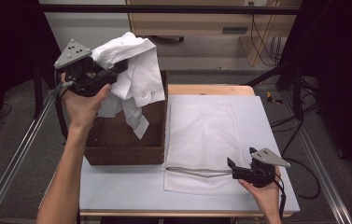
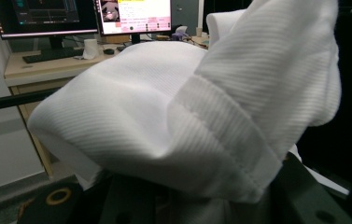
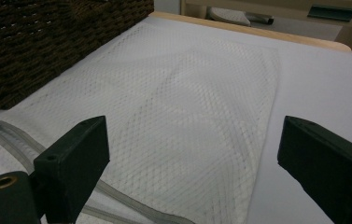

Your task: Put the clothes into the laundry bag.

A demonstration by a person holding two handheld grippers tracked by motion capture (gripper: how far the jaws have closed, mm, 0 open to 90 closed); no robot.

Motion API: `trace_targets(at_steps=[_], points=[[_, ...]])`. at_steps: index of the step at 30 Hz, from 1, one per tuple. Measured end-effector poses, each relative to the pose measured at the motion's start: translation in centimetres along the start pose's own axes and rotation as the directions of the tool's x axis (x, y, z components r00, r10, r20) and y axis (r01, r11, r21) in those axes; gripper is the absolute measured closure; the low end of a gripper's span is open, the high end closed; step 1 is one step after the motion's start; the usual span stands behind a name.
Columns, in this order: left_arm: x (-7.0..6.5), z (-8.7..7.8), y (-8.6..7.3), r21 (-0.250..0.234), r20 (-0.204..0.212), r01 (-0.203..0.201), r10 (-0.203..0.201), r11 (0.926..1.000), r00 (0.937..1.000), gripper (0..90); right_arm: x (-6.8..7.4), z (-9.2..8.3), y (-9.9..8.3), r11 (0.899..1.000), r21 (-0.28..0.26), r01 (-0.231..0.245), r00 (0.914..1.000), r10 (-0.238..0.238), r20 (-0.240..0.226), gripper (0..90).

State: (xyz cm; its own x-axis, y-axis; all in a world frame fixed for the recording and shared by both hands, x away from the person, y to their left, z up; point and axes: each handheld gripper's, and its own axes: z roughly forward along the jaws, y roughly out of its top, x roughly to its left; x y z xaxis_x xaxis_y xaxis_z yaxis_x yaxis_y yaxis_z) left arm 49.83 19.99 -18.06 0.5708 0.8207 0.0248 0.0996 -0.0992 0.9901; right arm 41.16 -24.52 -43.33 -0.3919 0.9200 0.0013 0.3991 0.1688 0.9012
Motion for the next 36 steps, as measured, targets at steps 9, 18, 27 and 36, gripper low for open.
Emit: trace_targets(at_steps=[9, 18, 27, 36], points=[[-0.9, -0.6, 3.0, -0.052, 0.009, -0.007, 0.008, 0.9986, 0.9999, 67.0, -0.2, -0.3, 0.1, 1.000, -0.010, -0.007, 1.0000, 0.007, 0.004, 9.7], [-2.4, -0.8, 5.3, -0.072, 0.021, -0.030, 0.032, 0.9970, 0.9993, 66.9, -0.2, -0.3, 0.1, 1.000, -0.012, -0.003, 1.0000, 0.003, 0.003, 9.7], [-4.5, -0.9, 7.2, -0.108, 0.053, -0.029, 0.035, 0.9937, 0.9980, 66.9, -0.3, -0.4, 0.2, 1.000, -0.019, -0.004, 1.0000, 0.004, 0.004, 9.7], [-7.6, 0.3, 8.3, -0.120, 0.107, -0.046, 0.059, 0.9916, 0.9925, 66.7, -0.2, -0.3, 0.0, 1.000, -0.011, -0.011, 0.9999, 0.011, -0.009, 9.6]])
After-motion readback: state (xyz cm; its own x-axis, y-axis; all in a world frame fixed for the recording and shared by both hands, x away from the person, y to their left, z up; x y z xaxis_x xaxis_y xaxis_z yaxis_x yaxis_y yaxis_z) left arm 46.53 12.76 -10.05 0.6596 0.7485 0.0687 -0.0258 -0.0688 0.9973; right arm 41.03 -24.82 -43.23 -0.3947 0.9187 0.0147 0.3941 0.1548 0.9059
